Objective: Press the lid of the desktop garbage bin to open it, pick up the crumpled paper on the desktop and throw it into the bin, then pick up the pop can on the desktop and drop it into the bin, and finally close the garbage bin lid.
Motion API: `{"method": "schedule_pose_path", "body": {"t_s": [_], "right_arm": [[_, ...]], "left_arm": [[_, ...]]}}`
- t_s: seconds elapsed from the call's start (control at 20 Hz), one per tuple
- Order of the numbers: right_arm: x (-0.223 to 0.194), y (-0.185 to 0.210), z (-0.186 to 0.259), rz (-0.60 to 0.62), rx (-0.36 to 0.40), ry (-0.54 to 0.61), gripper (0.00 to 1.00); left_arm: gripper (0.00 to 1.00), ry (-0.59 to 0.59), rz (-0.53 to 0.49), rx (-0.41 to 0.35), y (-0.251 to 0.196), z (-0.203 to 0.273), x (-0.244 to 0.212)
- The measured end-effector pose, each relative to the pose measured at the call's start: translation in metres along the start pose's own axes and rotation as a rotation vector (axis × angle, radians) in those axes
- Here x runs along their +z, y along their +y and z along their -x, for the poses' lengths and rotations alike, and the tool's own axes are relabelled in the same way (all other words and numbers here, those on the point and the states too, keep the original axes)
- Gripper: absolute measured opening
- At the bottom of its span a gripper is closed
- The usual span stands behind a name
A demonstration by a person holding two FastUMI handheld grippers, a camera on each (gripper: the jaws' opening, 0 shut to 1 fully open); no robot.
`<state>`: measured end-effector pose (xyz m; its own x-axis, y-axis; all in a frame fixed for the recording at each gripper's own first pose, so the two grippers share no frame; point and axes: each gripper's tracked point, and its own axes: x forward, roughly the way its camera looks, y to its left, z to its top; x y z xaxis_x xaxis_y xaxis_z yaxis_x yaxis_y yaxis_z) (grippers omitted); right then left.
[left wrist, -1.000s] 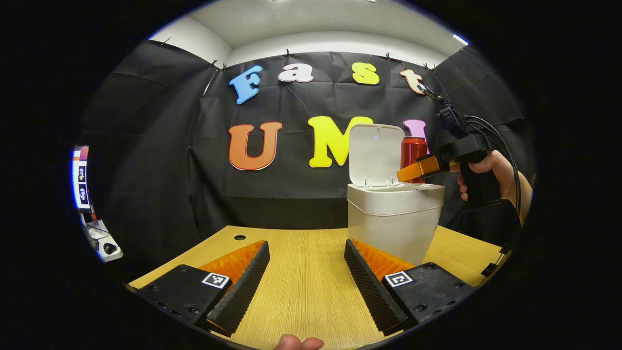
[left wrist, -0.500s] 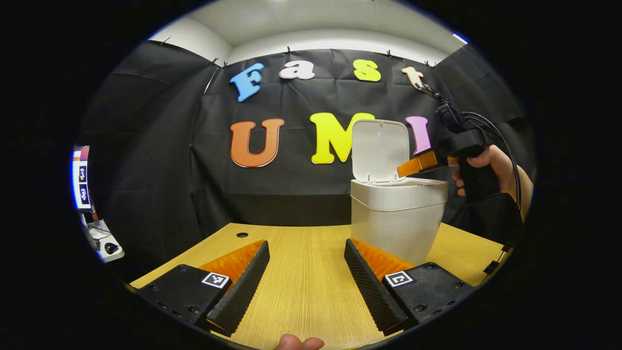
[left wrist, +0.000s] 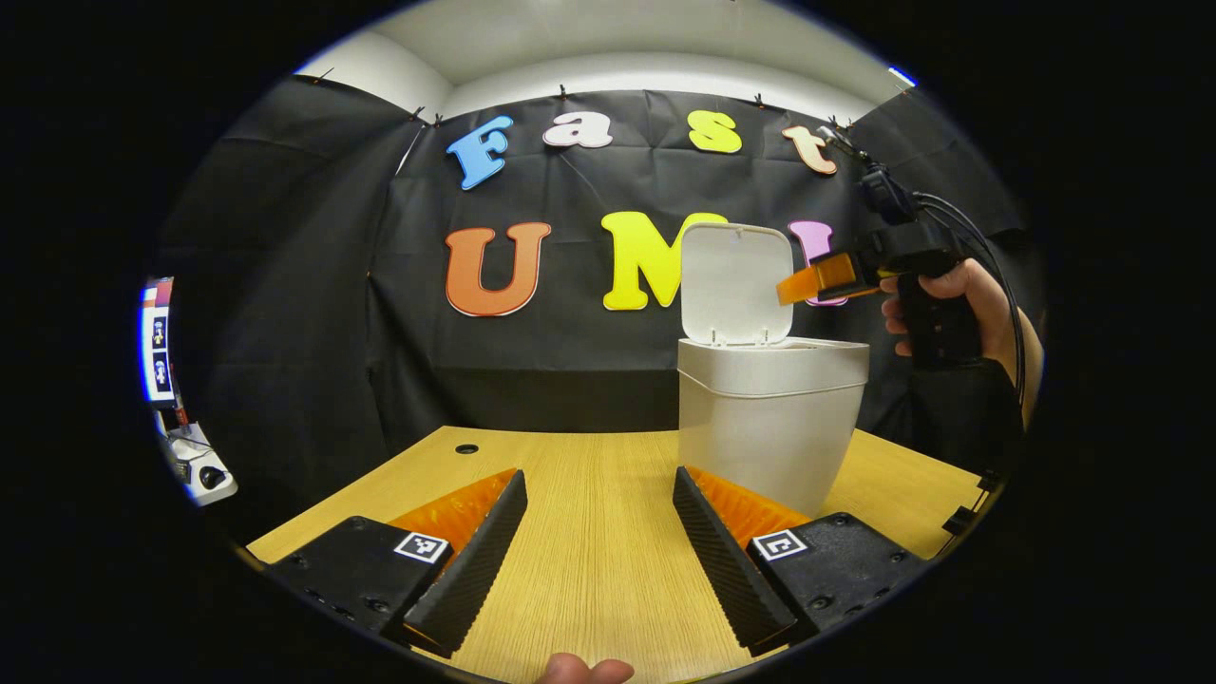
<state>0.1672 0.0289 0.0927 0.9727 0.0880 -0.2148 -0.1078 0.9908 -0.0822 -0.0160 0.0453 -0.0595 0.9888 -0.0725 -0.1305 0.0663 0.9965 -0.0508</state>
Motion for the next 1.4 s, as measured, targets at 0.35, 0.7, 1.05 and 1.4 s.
{"method": "schedule_pose_path", "body": {"t_s": [0.35, 0.7, 1.05, 1.4], "right_arm": [[0.059, 0.011, 0.016, -0.006, -0.007, -0.095, 0.94], [0.109, 0.008, -0.015, -0.019, -0.047, -0.122, 0.97], [0.157, -0.006, -0.057, -0.021, -0.110, -0.181, 0.93], [0.170, -0.012, -0.102, -0.074, -0.134, -0.195, 0.93]], "left_arm": [[1.00, -0.016, -0.007, -0.025, -0.019, 0.005, -0.009], [1.00, -0.030, 0.008, -0.028, -0.016, 0.003, -0.013], [1.00, -0.041, 0.023, -0.002, 0.001, -0.001, -0.010], [1.00, -0.067, 0.034, 0.030, 0.011, -0.004, -0.004]]}}
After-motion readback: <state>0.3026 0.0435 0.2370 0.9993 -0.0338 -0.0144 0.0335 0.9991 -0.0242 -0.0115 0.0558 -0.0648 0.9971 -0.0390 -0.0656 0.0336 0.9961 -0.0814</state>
